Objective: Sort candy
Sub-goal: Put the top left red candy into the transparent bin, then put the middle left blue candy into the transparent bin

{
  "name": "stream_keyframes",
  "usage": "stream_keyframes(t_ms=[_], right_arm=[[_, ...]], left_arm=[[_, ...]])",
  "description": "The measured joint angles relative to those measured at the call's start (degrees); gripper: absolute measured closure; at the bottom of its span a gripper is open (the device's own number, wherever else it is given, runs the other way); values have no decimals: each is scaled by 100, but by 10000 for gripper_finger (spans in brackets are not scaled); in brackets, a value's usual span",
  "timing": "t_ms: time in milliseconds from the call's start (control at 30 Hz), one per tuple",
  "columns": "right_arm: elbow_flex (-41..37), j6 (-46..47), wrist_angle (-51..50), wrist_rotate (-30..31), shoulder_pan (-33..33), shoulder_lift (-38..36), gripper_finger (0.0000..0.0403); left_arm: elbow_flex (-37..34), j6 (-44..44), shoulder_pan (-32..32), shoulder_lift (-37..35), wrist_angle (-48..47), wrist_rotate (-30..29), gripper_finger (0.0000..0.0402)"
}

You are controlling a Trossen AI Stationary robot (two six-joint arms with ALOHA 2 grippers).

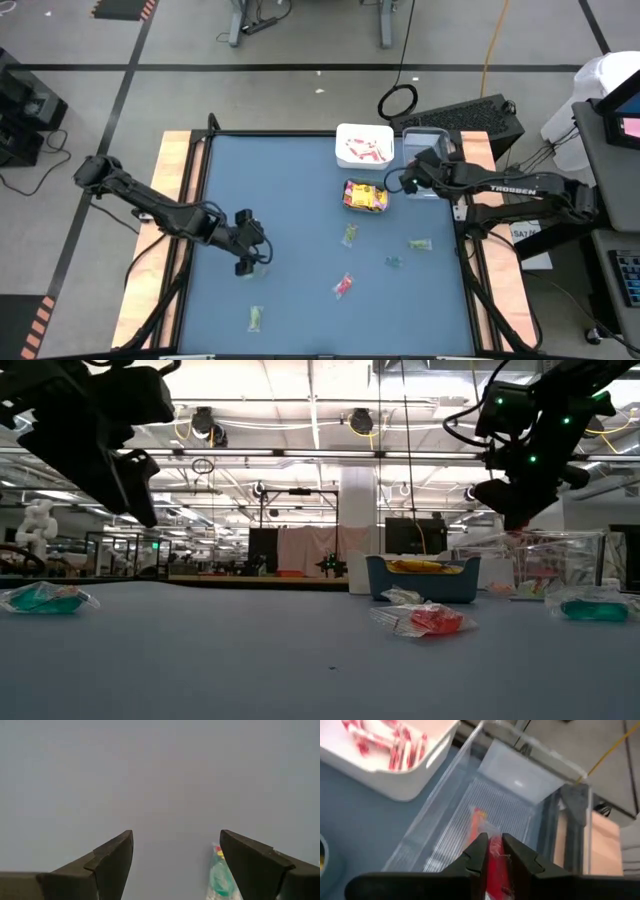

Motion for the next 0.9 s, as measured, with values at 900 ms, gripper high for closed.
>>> stream_keyframes(t_ms=[900], right_arm=[[318,-295,1400,-507,2038,-1050,231]], left_arm=[[-515,-933,-841,0,-49,-114,98]])
